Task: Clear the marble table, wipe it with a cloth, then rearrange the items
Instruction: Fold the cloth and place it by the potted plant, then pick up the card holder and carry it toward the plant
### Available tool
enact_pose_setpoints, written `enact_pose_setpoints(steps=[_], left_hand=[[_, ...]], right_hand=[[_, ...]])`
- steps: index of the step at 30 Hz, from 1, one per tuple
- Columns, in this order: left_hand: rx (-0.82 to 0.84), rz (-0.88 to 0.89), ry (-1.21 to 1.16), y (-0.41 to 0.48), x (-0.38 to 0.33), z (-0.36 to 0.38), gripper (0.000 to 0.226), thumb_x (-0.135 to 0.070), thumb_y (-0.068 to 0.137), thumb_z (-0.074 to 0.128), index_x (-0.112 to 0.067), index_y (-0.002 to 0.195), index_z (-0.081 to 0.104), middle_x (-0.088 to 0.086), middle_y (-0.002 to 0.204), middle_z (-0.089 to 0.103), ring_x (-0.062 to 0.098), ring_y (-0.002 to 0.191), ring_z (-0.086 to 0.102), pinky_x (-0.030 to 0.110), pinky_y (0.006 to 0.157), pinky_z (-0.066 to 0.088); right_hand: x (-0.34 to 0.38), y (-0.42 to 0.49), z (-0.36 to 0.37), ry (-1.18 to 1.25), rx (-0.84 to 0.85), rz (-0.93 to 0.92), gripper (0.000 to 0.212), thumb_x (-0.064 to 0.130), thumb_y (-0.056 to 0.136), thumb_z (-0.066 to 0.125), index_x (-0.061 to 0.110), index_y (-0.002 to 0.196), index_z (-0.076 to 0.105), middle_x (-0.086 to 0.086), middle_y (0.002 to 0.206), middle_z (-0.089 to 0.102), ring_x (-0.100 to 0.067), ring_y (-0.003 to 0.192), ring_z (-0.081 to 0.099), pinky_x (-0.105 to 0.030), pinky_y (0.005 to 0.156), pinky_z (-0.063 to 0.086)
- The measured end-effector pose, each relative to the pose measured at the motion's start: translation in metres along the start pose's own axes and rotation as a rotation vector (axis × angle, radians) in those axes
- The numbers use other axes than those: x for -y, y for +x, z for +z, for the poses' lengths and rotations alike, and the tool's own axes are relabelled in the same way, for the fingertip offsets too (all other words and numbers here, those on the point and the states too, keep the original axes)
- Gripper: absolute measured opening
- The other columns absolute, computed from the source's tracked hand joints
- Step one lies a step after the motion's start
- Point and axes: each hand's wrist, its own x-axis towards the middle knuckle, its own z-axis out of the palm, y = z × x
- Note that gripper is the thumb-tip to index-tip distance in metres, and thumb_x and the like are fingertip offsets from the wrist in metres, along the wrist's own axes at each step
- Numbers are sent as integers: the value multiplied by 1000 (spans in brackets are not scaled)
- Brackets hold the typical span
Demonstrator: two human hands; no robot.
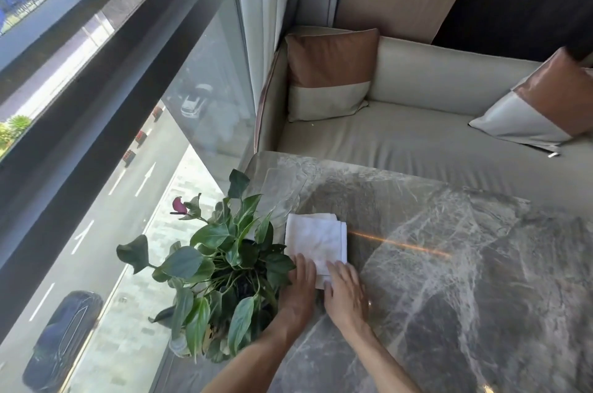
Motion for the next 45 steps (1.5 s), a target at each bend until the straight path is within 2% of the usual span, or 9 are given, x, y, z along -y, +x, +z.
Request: enact_pose_setpoints(steps=[2,4,8,18,24,31,34,39,45], left_hand=[[-41,-64,-108,4,4,15,74,-73,76,40,-41,140,21,-25,131,37,-6,118,38,1,80,45],[133,-3,-205,-1,-1,-15,92,-72,72,47,-31,147,15,-18,140,44,1,124,51,11,90,48],[253,87,-60,-11,-6,-42,68,-26,99,35,-3,152,-1,21,161,-3,40,149,1,45,122,15],[307,-95,-74,-106,-53,-43,47,-18,84,47,-11,131,45,17,138,45,38,128,41,44,103,39],[316,-109,-134,-190,-108,-27,39,-20,85,42,-12,122,51,14,128,55,36,121,50,43,98,42],[239,-105,-209,-267,-178,-17,39,-19,86,41,-17,124,51,9,125,58,33,116,57,40,89,48],[216,-73,-193,-281,-201,-16,40,-20,88,40,-18,127,50,7,126,58,32,114,59,40,89,48],[200,28,-175,-288,-223,-24,40,-20,90,39,-16,128,51,7,128,59,31,114,59,38,91,48],[233,140,-112,-277,-231,-17,40,-31,93,39,-17,130,50,8,129,59,30,117,58,39,95,47]], right_hand=[[4,-2,-2,-52,131,25,57,22,96,46,25,150,31,6,156,31,-21,147,22,-39,114,30],[5,0,-7,-100,198,44,60,24,96,44,26,152,22,8,159,22,-21,149,12,-40,117,25],[5,8,-29,-120,351,16,60,31,97,42,24,153,20,4,160,19,-26,151,3,-45,120,16],[-82,-96,-44,-1,347,12,53,42,100,37,28,151,29,-1,162,19,-25,151,10,-44,122,14],[-161,-186,-75,47,187,11,56,52,92,37,22,134,57,3,140,55,-24,135,45,-41,112,30],[-248,-267,-125,23,169,17,74,65,85,22,23,136,55,3,143,53,-21,137,42,-36,113,26],[-275,-295,-143,50,77,48,57,55,89,40,19,129,62,-1,136,60,-26,132,50,-41,109,34],[-313,-324,-145,62,93,171,108,90,67,4,24,137,54,2,143,53,-21,137,43,-41,113,32],[-328,-358,-152,105,20,303,107,91,68,4,27,139,51,3,147,48,-22,140,37,-44,116,24]])
